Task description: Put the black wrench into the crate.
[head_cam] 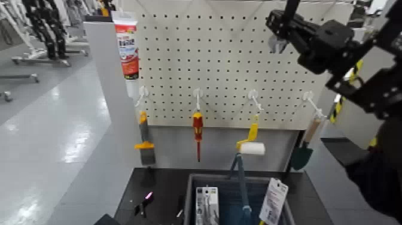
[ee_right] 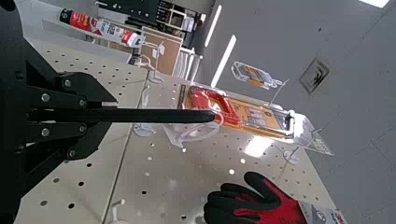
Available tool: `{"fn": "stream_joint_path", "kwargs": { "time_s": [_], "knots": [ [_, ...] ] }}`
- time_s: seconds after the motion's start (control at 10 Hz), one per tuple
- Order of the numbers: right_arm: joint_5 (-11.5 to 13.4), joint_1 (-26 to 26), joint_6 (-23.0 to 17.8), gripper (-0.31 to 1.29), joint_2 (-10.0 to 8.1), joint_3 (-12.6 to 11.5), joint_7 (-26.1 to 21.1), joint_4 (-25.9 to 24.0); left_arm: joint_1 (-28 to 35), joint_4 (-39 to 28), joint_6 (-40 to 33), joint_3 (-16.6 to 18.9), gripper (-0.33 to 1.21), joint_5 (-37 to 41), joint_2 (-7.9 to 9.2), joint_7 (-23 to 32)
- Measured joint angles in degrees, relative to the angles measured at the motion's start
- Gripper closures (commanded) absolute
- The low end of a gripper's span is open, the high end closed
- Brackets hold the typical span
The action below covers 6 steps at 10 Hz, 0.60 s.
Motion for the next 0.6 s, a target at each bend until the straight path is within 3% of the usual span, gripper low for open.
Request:
{"fn": "stream_joint_path", "kwargs": {
  "time_s": [0.3,0.6],
  "knots": [
    [0.7,8.3,2.4,1.23,1.61,-0.3,-2.1,-2.9,0.1,-0.1,0.1,0.0,0.10,-0.1,0.03,0.0],
    [2.7,16.6,4.8,1.23,3.58,-2.8,-3.0,-2.3,0.2,-0.2,-0.1,0.0,0.10,-0.2,-0.07,0.0]
  ]
}}
